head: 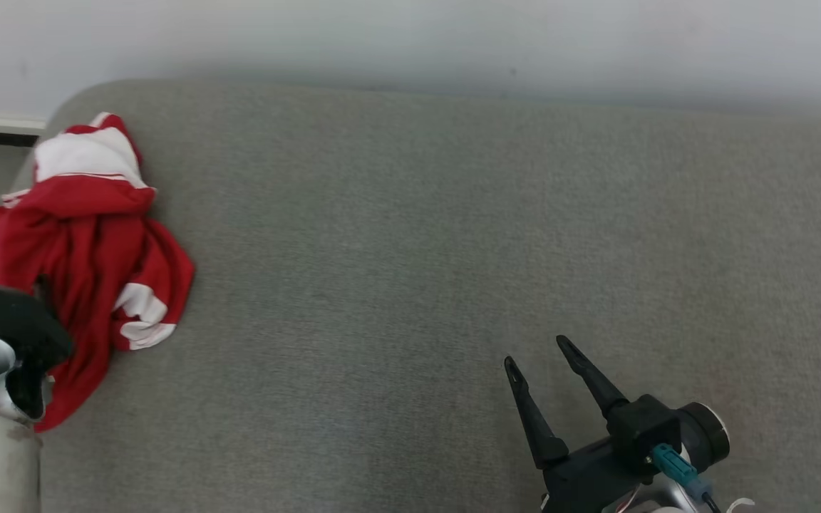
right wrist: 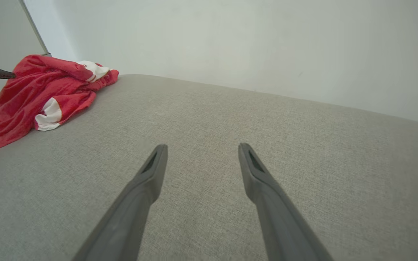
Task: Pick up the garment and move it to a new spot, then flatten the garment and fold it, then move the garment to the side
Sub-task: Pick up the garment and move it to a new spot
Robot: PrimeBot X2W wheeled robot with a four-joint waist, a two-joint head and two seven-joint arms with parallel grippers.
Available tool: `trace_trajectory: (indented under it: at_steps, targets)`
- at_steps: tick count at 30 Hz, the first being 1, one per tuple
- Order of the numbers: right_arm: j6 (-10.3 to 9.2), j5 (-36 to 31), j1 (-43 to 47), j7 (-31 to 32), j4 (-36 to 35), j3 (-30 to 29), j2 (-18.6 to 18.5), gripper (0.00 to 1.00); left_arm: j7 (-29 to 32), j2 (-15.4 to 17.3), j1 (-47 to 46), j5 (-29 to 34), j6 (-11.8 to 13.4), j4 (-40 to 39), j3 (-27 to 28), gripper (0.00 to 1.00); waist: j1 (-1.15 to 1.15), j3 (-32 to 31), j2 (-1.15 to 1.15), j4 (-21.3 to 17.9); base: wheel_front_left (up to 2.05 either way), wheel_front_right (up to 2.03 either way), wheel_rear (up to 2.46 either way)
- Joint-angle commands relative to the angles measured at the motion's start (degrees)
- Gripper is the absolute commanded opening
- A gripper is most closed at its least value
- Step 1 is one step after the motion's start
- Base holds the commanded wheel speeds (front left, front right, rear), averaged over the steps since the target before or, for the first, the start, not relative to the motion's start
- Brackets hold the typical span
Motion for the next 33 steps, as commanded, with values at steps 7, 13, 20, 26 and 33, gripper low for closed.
trace_trajectory:
  at_steps: [7, 13, 20, 26, 33]
  targets:
    - [-0.14, -0.31, 0.85, 0.77, -1.48, -0.24, -0.12, 1.00, 1.74, 2.64, 1.36, 2.04, 3.47, 2.23, -1.01, 1.00, -0.02, 4.08, -0.01, -5.84, 0.00, 0.00, 0.00]
    - [-0.14, 0.49, 1.78, 0.68, -1.39, -1.25, -0.11, 1.00, 1.60, 4.80, 2.69, 1.56, 2.54, 1.05, -0.99, 0.00, -0.02, 2.38, -0.01, -5.28, 0.00, 0.00, 0.00]
    - [-0.13, 4.41, 2.02, -1.55, 0.99, -2.11, -0.11, 1.00, 3.71, 7.77, -0.55, 1.39, -2.09, -4.02, -2.52, 0.00, -0.02, -2.70, -0.01, -3.70, 0.00, 0.00, 0.00]
    - [-0.14, 7.25, 2.29, -4.32, 4.21, -3.81, -0.11, 1.00, 6.08, 9.84, -5.66, 1.70, -6.10, -12.96, -5.66, 0.00, -0.02, -7.82, -0.01, -4.51, 0.00, 0.00, 0.00]
    - [-0.14, 9.36, 2.81, -6.41, 7.43, -4.17, -0.11, 1.00, 8.42, 7.20, -10.84, -0.99, -8.10, -23.64, -9.95, 0.00, -0.02, -11.43, -0.01, -7.68, 0.00, 0.00, 0.00]
